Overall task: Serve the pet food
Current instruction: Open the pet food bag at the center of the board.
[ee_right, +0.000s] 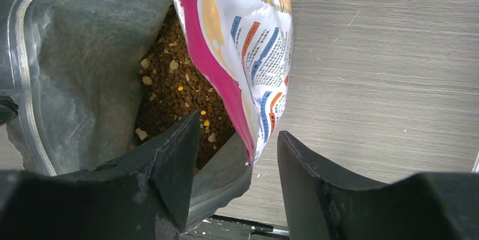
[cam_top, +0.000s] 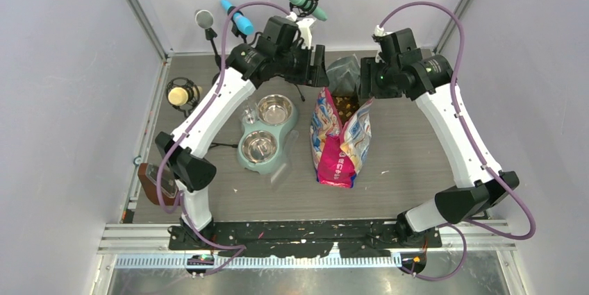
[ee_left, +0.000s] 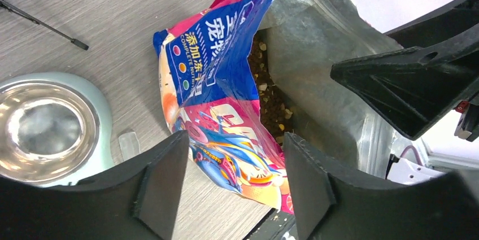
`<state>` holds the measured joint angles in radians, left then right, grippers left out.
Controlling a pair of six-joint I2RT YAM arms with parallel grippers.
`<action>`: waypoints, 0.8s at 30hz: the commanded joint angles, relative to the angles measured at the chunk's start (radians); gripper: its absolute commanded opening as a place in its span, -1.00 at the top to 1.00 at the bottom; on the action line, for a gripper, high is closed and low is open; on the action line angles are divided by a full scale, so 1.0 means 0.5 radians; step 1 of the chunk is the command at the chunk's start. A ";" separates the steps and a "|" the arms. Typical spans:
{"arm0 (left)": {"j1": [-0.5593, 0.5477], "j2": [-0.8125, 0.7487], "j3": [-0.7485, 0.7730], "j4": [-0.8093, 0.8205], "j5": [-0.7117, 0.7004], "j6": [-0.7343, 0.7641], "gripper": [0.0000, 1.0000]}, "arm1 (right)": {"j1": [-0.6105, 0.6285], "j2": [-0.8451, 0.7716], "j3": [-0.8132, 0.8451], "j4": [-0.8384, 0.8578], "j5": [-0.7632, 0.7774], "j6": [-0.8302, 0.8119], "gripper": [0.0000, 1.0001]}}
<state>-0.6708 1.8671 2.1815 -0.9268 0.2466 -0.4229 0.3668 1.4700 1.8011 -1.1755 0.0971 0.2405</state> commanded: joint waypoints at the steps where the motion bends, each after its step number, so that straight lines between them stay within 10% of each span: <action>1: -0.048 -0.007 0.054 -0.005 -0.023 0.101 -0.37 | 0.054 -0.052 -0.018 0.094 -0.063 0.038 -0.21; 13: -0.119 0.165 0.158 -0.054 -0.123 0.003 -0.81 | 0.125 -0.158 -0.285 0.183 0.001 0.230 0.02; 18: -0.119 0.177 0.162 -0.113 -0.194 -0.014 -0.42 | 0.125 -0.280 -0.403 0.239 0.079 0.336 0.33; 24: -0.119 0.146 0.209 -0.142 -0.193 -0.032 0.50 | 0.098 -0.314 -0.391 0.231 0.199 0.336 0.89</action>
<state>-0.7311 1.9686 2.2288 -0.9771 0.1753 -0.4400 0.4232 1.3590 1.5875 -1.0847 0.1581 0.3832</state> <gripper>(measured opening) 0.408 0.076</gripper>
